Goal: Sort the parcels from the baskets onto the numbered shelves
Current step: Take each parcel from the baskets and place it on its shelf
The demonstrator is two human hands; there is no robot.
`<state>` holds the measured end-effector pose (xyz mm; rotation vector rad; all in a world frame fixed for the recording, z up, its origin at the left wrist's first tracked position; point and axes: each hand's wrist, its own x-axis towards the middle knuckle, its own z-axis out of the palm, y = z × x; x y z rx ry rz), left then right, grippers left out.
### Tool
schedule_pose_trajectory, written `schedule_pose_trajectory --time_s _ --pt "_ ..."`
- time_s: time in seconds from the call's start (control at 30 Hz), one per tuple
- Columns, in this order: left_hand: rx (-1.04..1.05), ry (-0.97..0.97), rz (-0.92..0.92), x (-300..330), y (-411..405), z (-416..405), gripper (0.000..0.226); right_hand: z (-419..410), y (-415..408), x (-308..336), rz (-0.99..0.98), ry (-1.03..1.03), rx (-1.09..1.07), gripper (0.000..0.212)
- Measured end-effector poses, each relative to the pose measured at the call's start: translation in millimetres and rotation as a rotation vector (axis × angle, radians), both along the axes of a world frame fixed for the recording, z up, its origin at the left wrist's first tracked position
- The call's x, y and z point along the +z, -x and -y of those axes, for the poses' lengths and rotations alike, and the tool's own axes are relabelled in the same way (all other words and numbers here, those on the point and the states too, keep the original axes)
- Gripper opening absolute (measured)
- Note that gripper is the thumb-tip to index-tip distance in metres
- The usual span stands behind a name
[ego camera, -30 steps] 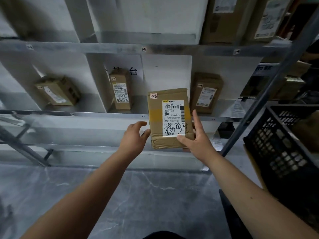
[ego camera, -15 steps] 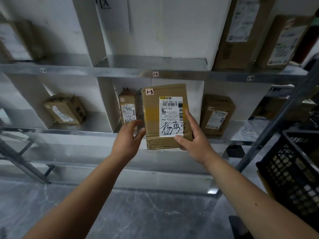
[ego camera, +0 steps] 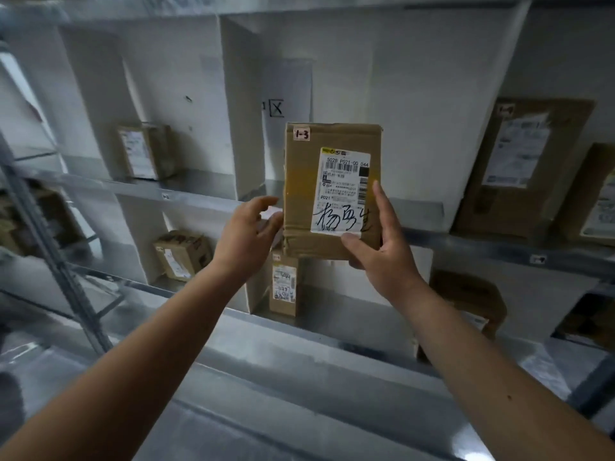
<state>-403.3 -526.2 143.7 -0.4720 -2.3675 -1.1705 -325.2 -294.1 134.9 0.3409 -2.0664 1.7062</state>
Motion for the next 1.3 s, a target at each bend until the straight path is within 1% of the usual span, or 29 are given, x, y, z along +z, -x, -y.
schedule_pose_trajectory --time_s 0.07,0.23,0.37,0.5,0.6,0.73,0.9,1.0,1.1,1.2,1.3 --pt "0.034 0.008 -0.042 17 5 2 0.043 1 14 13 -0.041 0.019 0.036 0.088" --pt "0.161 0.108 -0.106 44 29 11 0.047 3 55 33 -0.129 0.003 0.077 0.088" --pt "0.219 0.194 -0.130 58 58 15 0.048 9 95 35 -0.168 -0.104 0.002 0.089" --pt "0.243 0.289 -0.224 64 97 20 0.051 20 129 35 -0.155 -0.206 -0.088 0.096" --pt "0.273 0.357 -0.320 62 126 26 0.059 29 150 33 -0.136 -0.259 -0.156 0.102" --pt "0.301 0.400 -0.399 54 162 40 0.075 43 177 30 -0.090 -0.320 -0.235 0.116" --pt "0.314 0.456 -0.500 43 204 53 0.104 63 207 20 -0.081 -0.393 -0.350 0.129" --pt "0.287 0.471 -0.548 34 225 57 0.104 75 220 14 -0.093 -0.448 -0.451 0.137" --pt "0.274 0.472 -0.588 26 237 56 0.109 82 230 11 -0.075 -0.500 -0.530 0.139" --pt "0.258 0.479 -0.617 21 244 56 0.110 86 239 11 -0.039 -0.494 -0.565 0.138" --pt "0.228 0.463 -0.627 19 248 54 0.105 87 245 12 -0.004 -0.491 -0.573 0.137"
